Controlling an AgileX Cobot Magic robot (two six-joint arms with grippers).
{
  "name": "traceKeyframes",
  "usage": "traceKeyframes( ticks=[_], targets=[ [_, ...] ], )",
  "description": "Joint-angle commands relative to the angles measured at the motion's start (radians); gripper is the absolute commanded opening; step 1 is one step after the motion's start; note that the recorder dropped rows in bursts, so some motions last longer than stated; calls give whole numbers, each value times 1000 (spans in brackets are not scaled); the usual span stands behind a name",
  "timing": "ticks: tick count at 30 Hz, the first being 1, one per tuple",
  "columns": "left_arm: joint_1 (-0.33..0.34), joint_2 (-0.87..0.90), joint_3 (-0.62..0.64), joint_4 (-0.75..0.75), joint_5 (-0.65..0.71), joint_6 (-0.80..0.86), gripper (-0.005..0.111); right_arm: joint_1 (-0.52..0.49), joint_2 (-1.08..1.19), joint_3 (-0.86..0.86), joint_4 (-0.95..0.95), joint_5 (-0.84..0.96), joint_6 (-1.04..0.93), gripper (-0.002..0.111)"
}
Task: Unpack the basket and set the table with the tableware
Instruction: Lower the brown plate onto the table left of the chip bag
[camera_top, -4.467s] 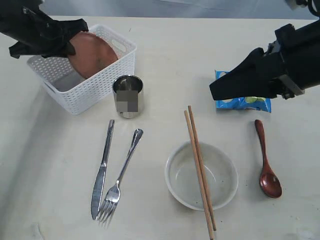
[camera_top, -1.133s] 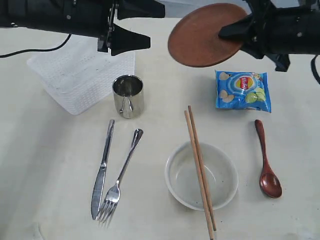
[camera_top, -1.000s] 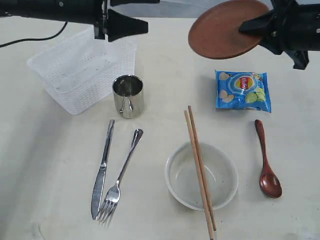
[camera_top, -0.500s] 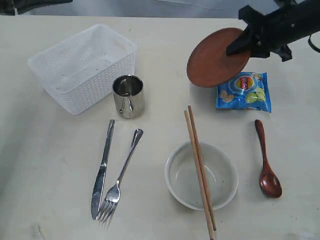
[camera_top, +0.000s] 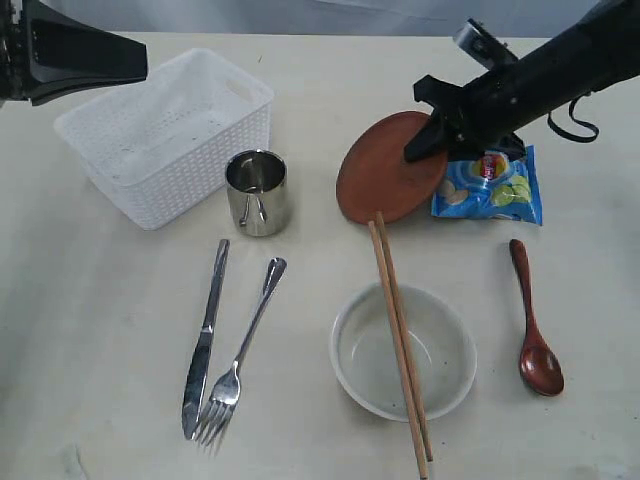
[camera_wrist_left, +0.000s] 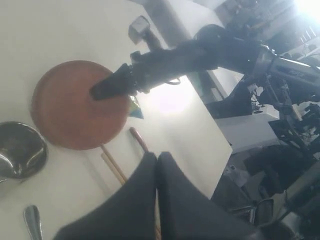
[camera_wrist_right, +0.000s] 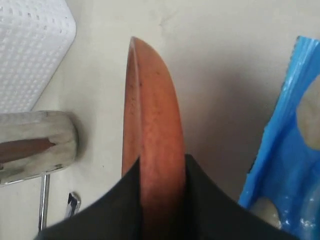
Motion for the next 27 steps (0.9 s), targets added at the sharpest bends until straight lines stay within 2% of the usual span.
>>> traceKeyframes(
  ticks=[1,11,27],
  targets=[
    [2,-8,3,-18,6,14,0,24,19,-5,-12,19,-10,0],
    [2,-8,3,-18,6,29,0,43,26,-5,-21,46,-5,0],
    [2,-8,3,-18,6,34,0,43,26,-5,-170,26,135,0]
  ],
)
